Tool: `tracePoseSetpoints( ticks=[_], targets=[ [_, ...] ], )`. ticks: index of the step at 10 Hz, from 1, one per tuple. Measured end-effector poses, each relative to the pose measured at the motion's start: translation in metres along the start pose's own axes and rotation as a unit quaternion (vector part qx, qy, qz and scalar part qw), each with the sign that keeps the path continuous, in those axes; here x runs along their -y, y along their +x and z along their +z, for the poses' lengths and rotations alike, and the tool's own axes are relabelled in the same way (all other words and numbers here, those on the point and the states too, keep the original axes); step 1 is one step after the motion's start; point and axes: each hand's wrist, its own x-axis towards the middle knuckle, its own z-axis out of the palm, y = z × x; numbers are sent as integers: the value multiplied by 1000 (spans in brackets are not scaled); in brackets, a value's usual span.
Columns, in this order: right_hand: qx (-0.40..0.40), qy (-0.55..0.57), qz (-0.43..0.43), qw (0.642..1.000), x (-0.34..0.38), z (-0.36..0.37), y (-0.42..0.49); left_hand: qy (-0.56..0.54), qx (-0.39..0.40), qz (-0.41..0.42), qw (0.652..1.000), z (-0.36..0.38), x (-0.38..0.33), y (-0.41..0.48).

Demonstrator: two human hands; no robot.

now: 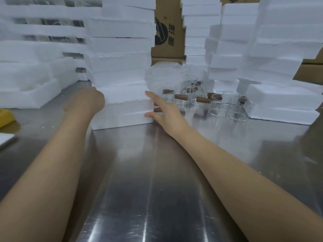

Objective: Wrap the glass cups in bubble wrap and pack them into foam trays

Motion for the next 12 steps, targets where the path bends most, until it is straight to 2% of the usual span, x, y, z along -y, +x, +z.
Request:
tracePoseSetpoints(
  ticks=[1, 3, 4, 5, 6, 7, 8, 9, 10, 11, 12],
  targets=[
    [1, 2, 6, 1000, -2, -1, 4, -5, -36, 1, 999, 14, 5, 17],
    [-3, -16, 1, 1000, 0, -1, 3, 9, -47, -16, 999, 9, -2, 1],
    [-1, -34, 7, 999, 4, -4, -1, -4, -174, -35, 984, 7, -11, -17],
    [-47, -62, -1, 997, 8, -9, -10, -44, -356, 94, 929, 14, -29, -37],
    [-77, -81, -16, 994, 8, -22, -24, -43, -384, 273, 881, 29, -61, -63],
    [-134, -66, -25, 988, -2, -45, -43, -66, -311, 414, 853, 58, -102, -102],
    [-202, -107, -18, 973, -15, -74, -61, -67, -186, 465, 863, 85, -122, -120],
    [-295, -180, -3, 938, -34, -110, -76, -32, -137, 464, 875, 92, -120, -110],
    [-416, -253, 39, 873, -59, -155, -87, -64, -106, 419, 899, 89, -110, -100],
    [-399, -327, 102, 850, -83, -190, -97, -116, -72, 377, 916, 88, -101, -92],
    [-334, -343, 172, 861, -99, -200, -98, -136, -63, 370, 917, 89, -100, -89]
  ],
)
